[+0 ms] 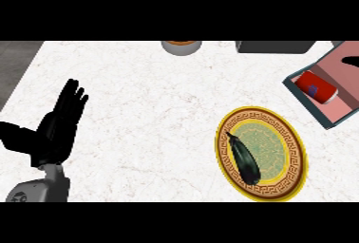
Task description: Pick the can from the plate and place it in the cardboard box
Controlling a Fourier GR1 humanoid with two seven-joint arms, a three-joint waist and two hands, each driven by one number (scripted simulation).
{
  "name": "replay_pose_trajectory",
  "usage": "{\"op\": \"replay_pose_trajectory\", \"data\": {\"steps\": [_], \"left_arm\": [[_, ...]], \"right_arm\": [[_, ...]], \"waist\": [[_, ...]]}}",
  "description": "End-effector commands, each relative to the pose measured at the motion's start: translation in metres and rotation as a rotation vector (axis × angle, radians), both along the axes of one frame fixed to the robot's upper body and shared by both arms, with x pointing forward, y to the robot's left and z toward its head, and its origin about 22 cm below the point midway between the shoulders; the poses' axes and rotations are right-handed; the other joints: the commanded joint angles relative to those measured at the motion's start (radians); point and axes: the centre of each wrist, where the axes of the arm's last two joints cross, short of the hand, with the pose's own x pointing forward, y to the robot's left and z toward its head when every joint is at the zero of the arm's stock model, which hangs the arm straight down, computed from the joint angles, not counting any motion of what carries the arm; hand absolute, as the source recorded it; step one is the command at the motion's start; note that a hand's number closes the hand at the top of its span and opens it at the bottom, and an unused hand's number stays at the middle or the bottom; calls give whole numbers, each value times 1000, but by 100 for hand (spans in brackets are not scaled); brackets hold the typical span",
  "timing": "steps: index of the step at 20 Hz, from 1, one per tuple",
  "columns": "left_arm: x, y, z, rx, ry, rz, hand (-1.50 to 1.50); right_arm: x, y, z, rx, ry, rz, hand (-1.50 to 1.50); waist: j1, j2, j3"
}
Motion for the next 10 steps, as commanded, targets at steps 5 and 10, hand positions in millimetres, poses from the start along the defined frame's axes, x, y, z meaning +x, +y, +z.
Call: {"op": "replay_pose_trajectory", "data": {"steps": [5,10], "left_arm": [[7,-12,7,-5,-11,-6,0],[2,-2,14,2,-9,-13,0]], "right_arm": [[-41,-57,-4,126,-82,-51,-150],[-62,-77,-11,145,-104,-65,-150]], "waist": [[4,3,0],[13,5,1]]}}
